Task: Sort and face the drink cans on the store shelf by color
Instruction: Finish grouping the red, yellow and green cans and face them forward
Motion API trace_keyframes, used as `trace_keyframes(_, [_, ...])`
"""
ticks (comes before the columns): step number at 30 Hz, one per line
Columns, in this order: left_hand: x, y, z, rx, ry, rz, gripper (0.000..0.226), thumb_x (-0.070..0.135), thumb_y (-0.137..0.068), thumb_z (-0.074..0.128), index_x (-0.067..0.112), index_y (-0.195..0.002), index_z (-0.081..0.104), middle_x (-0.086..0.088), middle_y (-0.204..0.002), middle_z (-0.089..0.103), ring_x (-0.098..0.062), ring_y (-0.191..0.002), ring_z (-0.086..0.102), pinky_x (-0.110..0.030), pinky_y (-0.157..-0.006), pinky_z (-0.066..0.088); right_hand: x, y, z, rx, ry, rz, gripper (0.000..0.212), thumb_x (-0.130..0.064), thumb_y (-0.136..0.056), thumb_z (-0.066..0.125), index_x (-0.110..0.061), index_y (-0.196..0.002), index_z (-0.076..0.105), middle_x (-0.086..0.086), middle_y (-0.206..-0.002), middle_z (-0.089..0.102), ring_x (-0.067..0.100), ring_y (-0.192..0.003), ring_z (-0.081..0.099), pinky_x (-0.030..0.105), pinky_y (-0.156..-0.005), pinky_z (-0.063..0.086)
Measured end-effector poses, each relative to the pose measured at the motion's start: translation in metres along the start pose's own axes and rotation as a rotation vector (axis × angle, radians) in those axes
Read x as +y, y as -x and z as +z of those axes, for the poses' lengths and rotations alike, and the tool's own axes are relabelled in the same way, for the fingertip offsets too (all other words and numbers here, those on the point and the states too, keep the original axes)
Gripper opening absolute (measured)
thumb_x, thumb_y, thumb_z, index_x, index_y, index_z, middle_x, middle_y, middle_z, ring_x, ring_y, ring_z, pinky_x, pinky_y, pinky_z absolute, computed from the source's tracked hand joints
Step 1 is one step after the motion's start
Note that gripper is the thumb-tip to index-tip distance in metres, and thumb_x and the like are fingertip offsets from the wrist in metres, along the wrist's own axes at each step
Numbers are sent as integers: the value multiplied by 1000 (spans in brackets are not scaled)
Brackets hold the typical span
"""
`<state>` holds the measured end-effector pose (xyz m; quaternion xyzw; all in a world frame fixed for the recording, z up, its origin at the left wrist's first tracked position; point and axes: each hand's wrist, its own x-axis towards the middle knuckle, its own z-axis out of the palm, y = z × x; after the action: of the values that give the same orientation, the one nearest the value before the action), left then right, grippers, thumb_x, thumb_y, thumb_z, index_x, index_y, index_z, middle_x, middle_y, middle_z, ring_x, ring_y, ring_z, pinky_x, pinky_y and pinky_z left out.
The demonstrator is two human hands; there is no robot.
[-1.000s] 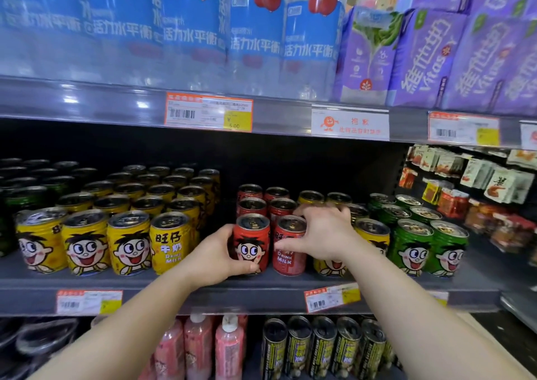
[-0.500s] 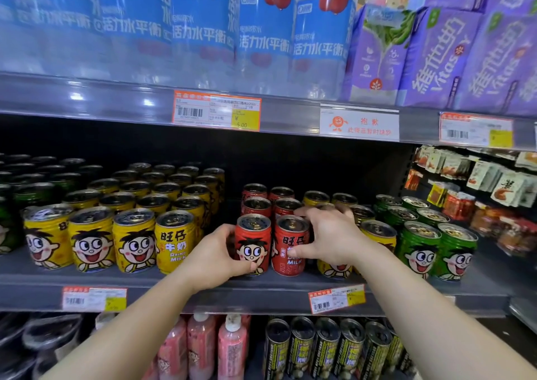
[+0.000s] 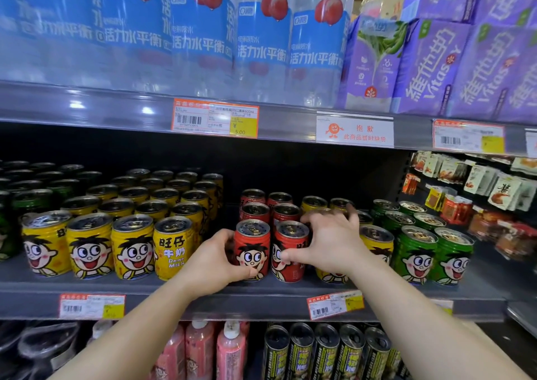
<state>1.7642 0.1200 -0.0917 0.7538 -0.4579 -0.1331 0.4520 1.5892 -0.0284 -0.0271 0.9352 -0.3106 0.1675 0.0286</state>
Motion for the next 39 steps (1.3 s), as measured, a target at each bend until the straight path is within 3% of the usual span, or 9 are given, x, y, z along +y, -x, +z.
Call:
trace_keyframes(3, [0,-1,1,4,4,1,72,34,-58,88,28,-117,47,12,-102,66,-3,-93,64,-29,-85,55,5,-1,-4,-53,-52,-31,79,-75,-69,55,-34,-135,43,-7,-134,54,21,-135,34,52,-116,-5])
trace_keyframes(6, [1,-1,1,14,-4,3,70,33,-59,88,29,-115,46,11,-101,66,-3,-92,64,-26,-83,54,9,-2,-6,-113,-112,-43,87,-68,-73,60,-30,-145,28,-4,-141,49,21,-139,30,49,-115,-7])
trace_keyframes(9, [4,0,1,17,-11,11,69,31,-59,88,28,-115,46,11,-100,66,-2,-90,65,-24,-81,54,1,-1,-3,-30,-88,3,91,-81,-63,54,-30,-138,39,-5,-136,53,21,-134,37,50,-116,1])
trace_keyframes(15, [4,0,1,7,-10,-6,74,32,-58,88,25,-118,46,11,-100,66,0,-90,64,-19,-79,52,8,-4,-5,-111,-88,-47,70,-64,-79,56,-34,-140,37,-7,-138,51,19,-136,36,51,-115,-2])
trace_keyframes(18, [3,-4,2,-27,29,-22,93,30,-57,90,21,-133,37,12,-109,63,-1,-97,61,-16,-82,48,8,-3,-5,-107,-84,-56,75,-68,-78,54,-34,-141,35,-7,-140,50,19,-137,35,52,-114,-6])
trace_keyframes(21, [1,-13,-1,-147,79,-62,122,39,-49,92,24,-146,19,9,-120,61,-5,-109,59,-25,-94,48,0,1,-3,-42,-87,-23,86,-80,-67,51,-35,-139,38,-8,-137,53,21,-135,36,52,-115,-4])
trace_keyframes(27, [6,-19,1,-271,101,-47,85,31,-54,91,29,-126,46,6,-111,68,-6,-103,63,-32,-95,50,6,-3,-2,-67,-84,-29,70,-70,-77,52,-38,-138,39,-8,-138,51,22,-136,34,52,-115,-2])
trace_keyframes(32, [9,-16,3,-268,109,-27,71,25,-62,88,30,-121,48,7,-109,68,-4,-101,63,-21,-88,49,7,-6,-2,-119,-62,-36,68,-66,-82,50,-37,-142,33,-5,-142,48,23,-138,32,53,-115,-2])
trace_keyframes(39, [6,-17,5,-255,127,-16,67,23,-66,86,27,-122,49,7,-108,68,-3,-100,63,-19,-85,49,6,-2,-2,-103,-60,-44,68,-64,-84,49,-35,-142,33,-6,-142,48,23,-137,33,52,-114,-1])
